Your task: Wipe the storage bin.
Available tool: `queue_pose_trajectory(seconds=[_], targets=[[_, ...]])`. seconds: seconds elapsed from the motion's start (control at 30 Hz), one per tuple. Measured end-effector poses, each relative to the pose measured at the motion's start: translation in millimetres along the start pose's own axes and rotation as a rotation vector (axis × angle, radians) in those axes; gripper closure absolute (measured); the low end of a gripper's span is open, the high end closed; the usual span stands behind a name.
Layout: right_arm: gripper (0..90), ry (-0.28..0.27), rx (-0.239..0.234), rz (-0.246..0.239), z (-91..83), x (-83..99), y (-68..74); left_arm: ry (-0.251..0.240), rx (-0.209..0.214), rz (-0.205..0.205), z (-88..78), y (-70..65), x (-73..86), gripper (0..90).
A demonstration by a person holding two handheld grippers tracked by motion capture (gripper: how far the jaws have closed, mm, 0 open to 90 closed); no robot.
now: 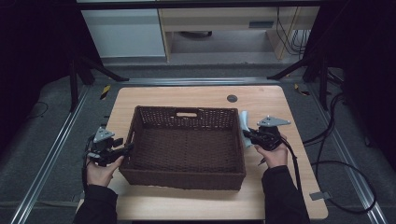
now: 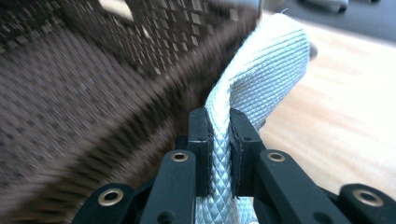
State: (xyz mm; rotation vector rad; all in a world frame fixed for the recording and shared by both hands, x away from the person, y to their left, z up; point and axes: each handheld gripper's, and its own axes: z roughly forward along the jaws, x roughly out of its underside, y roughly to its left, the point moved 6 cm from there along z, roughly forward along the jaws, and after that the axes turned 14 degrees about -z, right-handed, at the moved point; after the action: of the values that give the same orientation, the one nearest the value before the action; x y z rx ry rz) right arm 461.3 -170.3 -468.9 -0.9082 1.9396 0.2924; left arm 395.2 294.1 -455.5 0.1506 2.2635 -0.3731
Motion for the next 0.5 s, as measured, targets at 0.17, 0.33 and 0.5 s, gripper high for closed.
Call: queue_pose_trajectory(seconds=[0.17,0.33,0.5], targets=[[81.7,0.028,-0.003,-0.047,-2.9,1.2,6.1,0.023,0.002,0.017,-0.5,-3.0,4.7,57.7],[81.7,0.071,-0.019,-0.034,3.0,16.5,9.8,0.037,0.023,0.004,1.4,-3.0,7.2,65.0],[81.7,0.142,-0.041,-0.001,12.9,38.7,14.0,0.036,0.01,0.007,2.4,-3.6,8.4,68.6]])
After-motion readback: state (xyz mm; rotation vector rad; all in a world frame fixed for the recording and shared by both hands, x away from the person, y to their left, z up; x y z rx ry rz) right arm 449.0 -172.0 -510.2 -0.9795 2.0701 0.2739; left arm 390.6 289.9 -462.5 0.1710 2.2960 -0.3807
